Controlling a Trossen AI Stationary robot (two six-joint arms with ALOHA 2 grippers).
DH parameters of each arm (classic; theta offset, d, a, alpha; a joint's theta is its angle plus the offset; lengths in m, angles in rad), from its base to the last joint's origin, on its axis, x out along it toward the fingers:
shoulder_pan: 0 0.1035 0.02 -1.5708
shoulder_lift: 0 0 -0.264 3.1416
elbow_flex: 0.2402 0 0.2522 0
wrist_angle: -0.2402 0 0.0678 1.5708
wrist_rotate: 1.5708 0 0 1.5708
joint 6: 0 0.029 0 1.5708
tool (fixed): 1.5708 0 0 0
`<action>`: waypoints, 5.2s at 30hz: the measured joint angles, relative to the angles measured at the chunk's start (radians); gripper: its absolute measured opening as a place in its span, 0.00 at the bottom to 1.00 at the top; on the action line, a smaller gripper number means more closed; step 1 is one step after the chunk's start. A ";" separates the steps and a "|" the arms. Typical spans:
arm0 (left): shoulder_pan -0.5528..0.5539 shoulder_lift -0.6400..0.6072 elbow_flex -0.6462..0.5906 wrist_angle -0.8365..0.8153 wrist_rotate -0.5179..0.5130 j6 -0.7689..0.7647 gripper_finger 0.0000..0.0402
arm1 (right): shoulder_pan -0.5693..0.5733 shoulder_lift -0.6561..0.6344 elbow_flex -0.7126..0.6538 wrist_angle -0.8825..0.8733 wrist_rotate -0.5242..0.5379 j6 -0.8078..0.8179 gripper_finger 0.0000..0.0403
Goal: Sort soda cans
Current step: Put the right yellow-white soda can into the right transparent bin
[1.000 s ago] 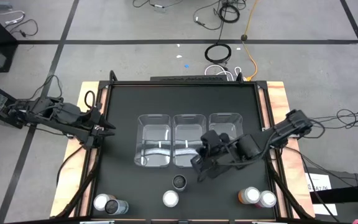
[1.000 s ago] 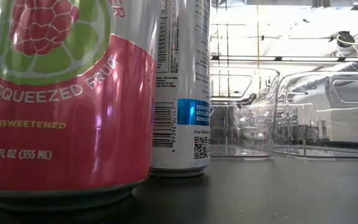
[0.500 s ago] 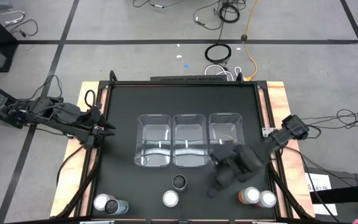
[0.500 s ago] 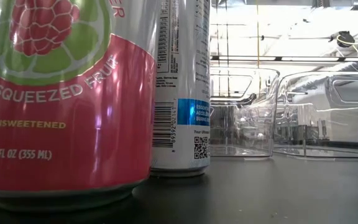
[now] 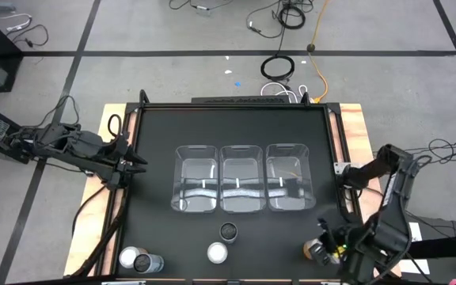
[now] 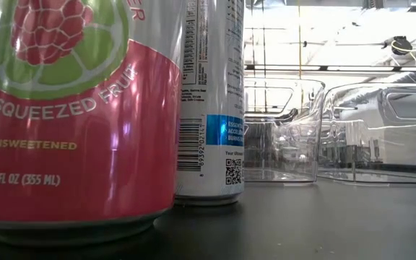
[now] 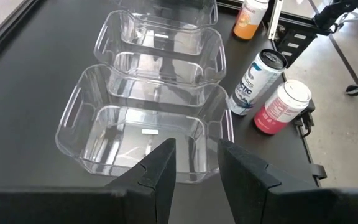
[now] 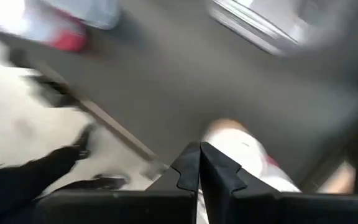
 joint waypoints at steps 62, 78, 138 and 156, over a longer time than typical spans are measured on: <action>0.000 0.000 0.000 0.000 0.000 0.001 0.32 | 0.013 0.038 -0.170 0.104 -0.153 -0.320 0.81; 0.000 0.000 0.000 0.000 0.000 0.000 0.32 | 0.012 0.095 -0.206 0.177 -0.228 -0.399 0.81; 0.000 0.000 0.000 -0.001 0.000 0.002 0.32 | -0.234 -0.298 -0.387 0.298 0.011 -0.547 0.68; 0.000 0.000 0.000 -0.001 0.000 0.005 0.32 | -0.513 -0.393 -0.386 0.147 0.028 -0.745 0.68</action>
